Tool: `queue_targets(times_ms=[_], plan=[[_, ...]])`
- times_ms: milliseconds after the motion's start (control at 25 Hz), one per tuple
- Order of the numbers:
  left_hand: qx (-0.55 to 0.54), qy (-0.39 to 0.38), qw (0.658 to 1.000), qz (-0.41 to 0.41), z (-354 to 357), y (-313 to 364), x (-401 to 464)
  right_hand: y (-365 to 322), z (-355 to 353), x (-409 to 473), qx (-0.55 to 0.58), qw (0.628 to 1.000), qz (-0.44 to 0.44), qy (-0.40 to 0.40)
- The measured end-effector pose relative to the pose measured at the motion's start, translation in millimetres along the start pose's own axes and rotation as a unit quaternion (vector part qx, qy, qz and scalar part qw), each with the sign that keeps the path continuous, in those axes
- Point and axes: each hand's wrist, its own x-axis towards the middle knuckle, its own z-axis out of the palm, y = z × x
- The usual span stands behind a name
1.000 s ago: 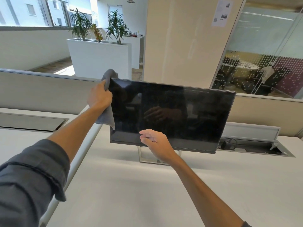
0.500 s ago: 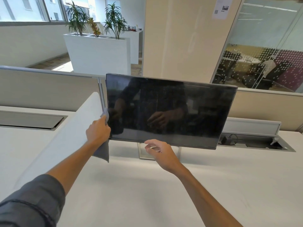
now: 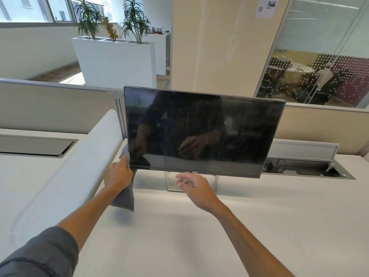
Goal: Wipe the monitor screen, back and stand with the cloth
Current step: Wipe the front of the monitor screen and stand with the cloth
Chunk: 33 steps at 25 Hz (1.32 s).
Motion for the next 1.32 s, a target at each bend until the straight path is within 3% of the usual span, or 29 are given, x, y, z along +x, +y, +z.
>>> queue_targets(times_ms=[160,360,440,520,600,680,720,760,880,960,1080,1120,1320], plan=[[-0.005,-0.026,1.0,-0.004,-2,-8,-13,-4,2,-1,-0.003,1.0,-0.003,-0.006],[-0.189,0.017,0.977,-0.095,12,5,-66,9,14,-6,-0.091,0.996,0.017,0.016],[-0.331,-0.021,0.933,-0.138,25,19,-85,19,21,-6,-0.115,0.991,0.072,0.004],[-0.477,-0.081,0.854,-0.19,30,36,-102,24,24,-8,-0.081,0.984,0.15,-0.05],[-0.562,-0.165,0.776,-0.234,33,49,-114,27,22,-12,0.079,0.967,0.215,-0.112],[-0.582,-0.239,0.741,-0.233,42,55,-120,35,18,-15,0.238,0.938,0.225,-0.11],[-0.571,-0.252,0.75,-0.218,46,58,-122,38,18,-17,0.271,0.935,0.212,-0.082],[-0.543,-0.239,0.782,-0.191,52,60,-122,42,21,-18,0.254,0.947,0.196,-0.035],[-0.402,-0.146,0.898,-0.104,59,66,-124,55,27,-16,0.075,0.978,0.151,0.119],[-0.373,-0.149,0.913,-0.065,56,69,-130,53,27,-20,-0.009,0.981,0.092,0.169],[-0.46,-0.299,0.835,-0.027,54,83,-140,48,29,-29,-0.164,0.975,-0.02,0.15],[-0.489,-0.316,0.812,-0.039,56,87,-141,46,32,-32,-0.191,0.973,-0.038,0.123],[-0.588,-0.296,0.729,-0.187,74,73,-128,67,36,-27,-0.211,0.972,-0.065,0.076]])
